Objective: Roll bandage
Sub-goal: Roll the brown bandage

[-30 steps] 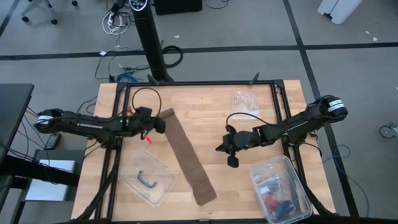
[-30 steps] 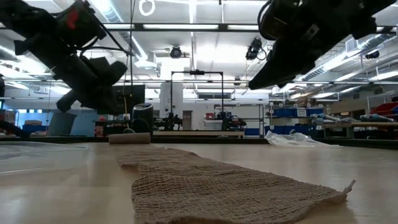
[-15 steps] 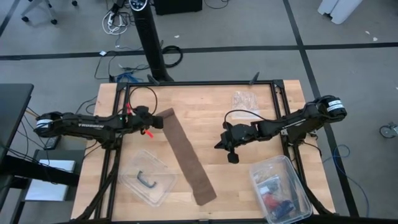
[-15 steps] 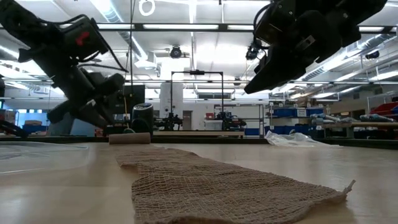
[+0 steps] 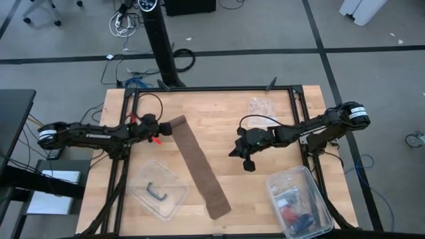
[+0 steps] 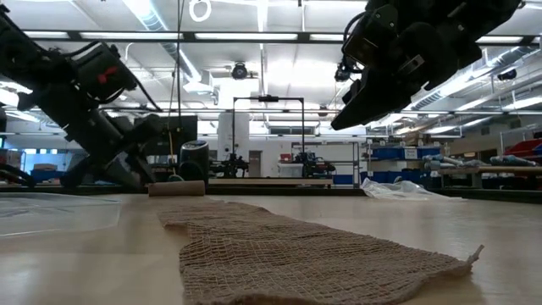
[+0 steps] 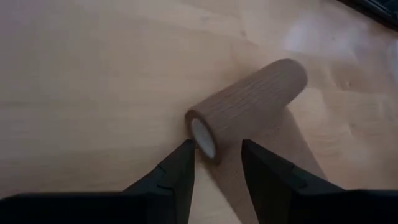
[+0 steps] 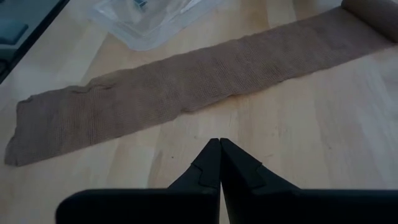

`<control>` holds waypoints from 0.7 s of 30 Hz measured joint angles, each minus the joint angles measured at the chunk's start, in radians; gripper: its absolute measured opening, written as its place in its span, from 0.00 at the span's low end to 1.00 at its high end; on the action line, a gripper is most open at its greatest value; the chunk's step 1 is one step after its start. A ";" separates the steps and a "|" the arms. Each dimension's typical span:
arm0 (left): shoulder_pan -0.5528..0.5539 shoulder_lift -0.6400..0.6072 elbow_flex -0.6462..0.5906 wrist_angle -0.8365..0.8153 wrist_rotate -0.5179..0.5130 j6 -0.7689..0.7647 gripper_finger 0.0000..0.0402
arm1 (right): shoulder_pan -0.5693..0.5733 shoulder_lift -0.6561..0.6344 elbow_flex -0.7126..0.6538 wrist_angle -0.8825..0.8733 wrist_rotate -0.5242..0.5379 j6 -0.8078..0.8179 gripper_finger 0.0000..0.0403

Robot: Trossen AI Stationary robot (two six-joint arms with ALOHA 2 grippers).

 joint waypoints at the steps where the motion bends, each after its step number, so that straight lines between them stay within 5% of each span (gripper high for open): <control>1: 0.003 0.000 -0.011 0.015 0.002 -0.001 0.34 | 0.000 0.000 0.000 0.000 0.000 0.000 0.01; 21: 0.004 0.000 -0.097 0.234 0.000 0.016 0.34 | 0.000 0.000 0.000 0.007 -0.004 -0.010 0.02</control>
